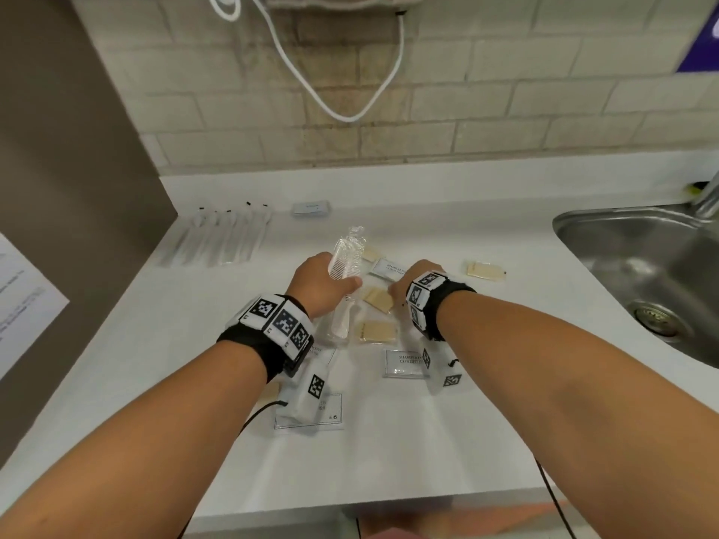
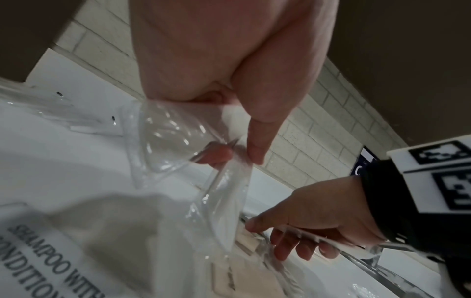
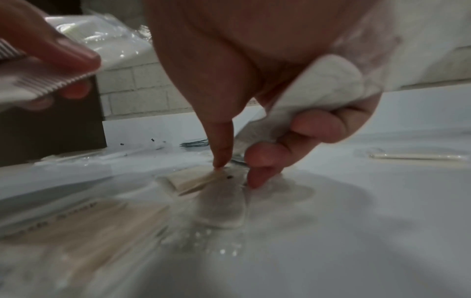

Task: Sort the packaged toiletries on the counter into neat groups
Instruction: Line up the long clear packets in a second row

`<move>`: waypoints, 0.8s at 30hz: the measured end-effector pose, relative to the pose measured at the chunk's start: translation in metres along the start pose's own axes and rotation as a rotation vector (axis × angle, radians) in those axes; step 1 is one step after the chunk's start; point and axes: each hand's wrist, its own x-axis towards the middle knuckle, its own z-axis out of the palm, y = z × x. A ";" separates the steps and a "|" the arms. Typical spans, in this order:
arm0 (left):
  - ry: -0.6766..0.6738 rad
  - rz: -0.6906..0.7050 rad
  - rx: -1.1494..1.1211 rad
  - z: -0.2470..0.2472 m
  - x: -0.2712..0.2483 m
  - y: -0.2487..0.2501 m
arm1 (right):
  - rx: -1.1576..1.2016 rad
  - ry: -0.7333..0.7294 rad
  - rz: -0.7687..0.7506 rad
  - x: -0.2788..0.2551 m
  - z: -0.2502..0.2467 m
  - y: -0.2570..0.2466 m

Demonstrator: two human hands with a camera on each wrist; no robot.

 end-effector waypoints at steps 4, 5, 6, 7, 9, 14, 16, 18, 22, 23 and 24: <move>0.010 -0.017 -0.007 -0.004 0.002 -0.006 | 0.125 0.017 0.032 -0.001 0.002 -0.001; 0.014 -0.017 -0.007 -0.004 0.002 -0.007 | 0.133 0.014 0.028 -0.001 0.002 -0.003; 0.018 -0.018 -0.007 -0.004 0.002 -0.008 | 0.144 -0.011 0.047 -0.003 0.002 -0.006; 0.023 -0.019 -0.009 -0.004 0.003 -0.009 | 0.158 -0.007 0.040 -0.002 0.005 -0.007; 0.029 -0.018 -0.018 -0.003 0.005 -0.011 | 0.238 -0.002 0.074 -0.001 0.004 -0.009; 0.020 -0.010 -0.022 -0.001 0.010 -0.012 | 0.225 0.060 0.085 0.006 0.001 -0.005; 0.016 -0.002 -0.024 0.001 0.012 -0.011 | 0.185 0.066 0.050 0.004 -0.001 -0.004; 0.011 0.008 -0.031 0.004 0.014 -0.009 | 0.151 0.024 0.001 0.004 -0.002 -0.002; 0.003 0.023 -0.039 0.009 0.015 -0.007 | 0.033 -0.082 -0.062 -0.009 -0.012 0.001; 0.000 0.026 -0.040 0.010 0.015 -0.006 | 0.037 -0.097 -0.047 -0.011 -0.014 0.003; -0.001 0.030 -0.041 0.010 0.015 -0.005 | 0.031 -0.105 -0.032 -0.013 -0.014 0.002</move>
